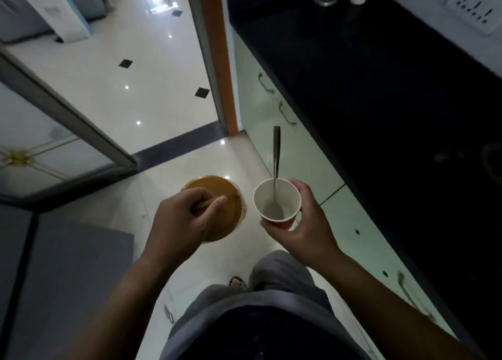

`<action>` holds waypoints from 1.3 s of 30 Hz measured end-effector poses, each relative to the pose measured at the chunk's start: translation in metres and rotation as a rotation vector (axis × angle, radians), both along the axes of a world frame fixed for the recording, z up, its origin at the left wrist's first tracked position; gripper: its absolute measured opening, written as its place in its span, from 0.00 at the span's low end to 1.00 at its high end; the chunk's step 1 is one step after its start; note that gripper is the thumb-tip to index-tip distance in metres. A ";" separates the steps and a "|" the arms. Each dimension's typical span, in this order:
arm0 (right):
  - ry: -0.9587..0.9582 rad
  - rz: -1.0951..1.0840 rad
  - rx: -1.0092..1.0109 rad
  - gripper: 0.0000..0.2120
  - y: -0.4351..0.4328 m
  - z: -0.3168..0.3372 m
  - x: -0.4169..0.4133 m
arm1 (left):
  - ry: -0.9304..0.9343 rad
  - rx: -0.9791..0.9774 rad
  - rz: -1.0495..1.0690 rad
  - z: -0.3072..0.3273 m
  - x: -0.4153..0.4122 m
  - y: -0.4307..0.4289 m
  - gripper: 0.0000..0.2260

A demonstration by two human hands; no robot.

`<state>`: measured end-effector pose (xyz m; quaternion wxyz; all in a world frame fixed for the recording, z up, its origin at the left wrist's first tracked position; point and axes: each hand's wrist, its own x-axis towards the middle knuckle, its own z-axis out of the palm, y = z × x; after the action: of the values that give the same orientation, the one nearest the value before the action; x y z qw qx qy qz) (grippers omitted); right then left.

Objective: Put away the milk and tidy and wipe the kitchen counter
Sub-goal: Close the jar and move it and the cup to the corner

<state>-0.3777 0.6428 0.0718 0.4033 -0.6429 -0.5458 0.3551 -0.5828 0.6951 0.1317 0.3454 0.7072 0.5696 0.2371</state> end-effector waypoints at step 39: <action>-0.005 -1.045 0.077 0.31 0.515 0.011 0.271 | -0.121 0.032 -1.078 0.025 0.441 0.677 0.11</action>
<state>-0.1062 1.1581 0.0826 0.5489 -0.8149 -0.1657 0.0848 -0.1422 1.3718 0.1567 0.4393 0.8895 0.1015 0.0750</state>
